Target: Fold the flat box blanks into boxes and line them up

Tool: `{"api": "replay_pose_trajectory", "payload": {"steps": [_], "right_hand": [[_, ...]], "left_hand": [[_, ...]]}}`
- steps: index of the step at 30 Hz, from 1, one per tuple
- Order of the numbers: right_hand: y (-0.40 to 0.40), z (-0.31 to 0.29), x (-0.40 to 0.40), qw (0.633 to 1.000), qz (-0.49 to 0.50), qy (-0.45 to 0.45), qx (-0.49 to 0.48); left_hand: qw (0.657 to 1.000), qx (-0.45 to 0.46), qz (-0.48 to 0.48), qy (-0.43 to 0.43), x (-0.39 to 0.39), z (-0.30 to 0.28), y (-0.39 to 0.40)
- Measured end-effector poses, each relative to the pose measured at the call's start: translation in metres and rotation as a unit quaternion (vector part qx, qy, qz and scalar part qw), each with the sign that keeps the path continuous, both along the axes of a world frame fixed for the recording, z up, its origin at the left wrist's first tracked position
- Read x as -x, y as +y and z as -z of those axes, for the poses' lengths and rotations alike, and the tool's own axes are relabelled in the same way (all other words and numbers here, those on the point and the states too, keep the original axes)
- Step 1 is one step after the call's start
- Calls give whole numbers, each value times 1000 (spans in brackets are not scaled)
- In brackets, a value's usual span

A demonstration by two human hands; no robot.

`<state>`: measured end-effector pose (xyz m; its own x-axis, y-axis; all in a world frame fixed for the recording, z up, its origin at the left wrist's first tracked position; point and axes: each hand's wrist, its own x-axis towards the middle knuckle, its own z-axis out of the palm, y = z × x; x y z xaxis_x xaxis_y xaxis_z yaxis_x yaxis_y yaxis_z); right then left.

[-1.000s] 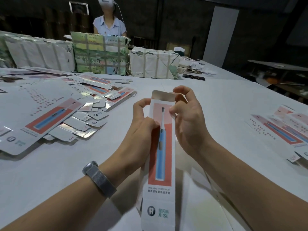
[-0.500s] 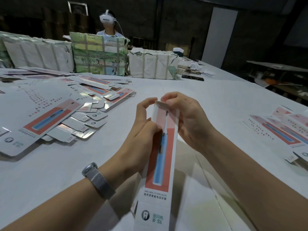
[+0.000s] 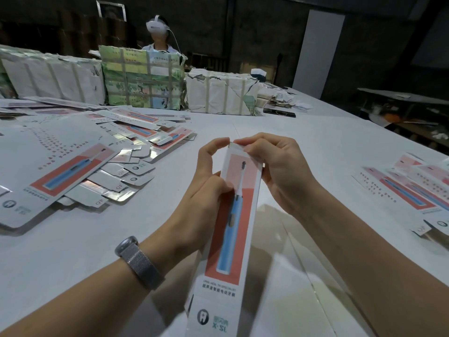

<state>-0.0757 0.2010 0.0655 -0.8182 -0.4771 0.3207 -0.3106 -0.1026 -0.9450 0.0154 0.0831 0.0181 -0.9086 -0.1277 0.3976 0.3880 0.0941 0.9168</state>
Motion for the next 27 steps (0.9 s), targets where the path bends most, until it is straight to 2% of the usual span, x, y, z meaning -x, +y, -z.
{"api": "replay_pose_trajectory", "payload": {"steps": [7, 15, 22, 24, 27], "right_hand": [[3, 3, 2, 999, -38, -10, 0], [9, 0, 8, 995, -82, 48, -17], [4, 9, 9, 990, -140, 13, 0], [2, 9, 6, 991, -132, 29, -4], [-2, 11, 1, 996, -53, 69, -9]], "left_hand": [[1000, -5, -13, 5, 1, -1, -2], [999, -28, -8, -18, 1, -2, -4], [998, -37, -51, 13, 2, -1, -9], [997, -39, -61, 22, 3, 0, -9], [996, -43, -67, 39, 6, -1, -7]]}}
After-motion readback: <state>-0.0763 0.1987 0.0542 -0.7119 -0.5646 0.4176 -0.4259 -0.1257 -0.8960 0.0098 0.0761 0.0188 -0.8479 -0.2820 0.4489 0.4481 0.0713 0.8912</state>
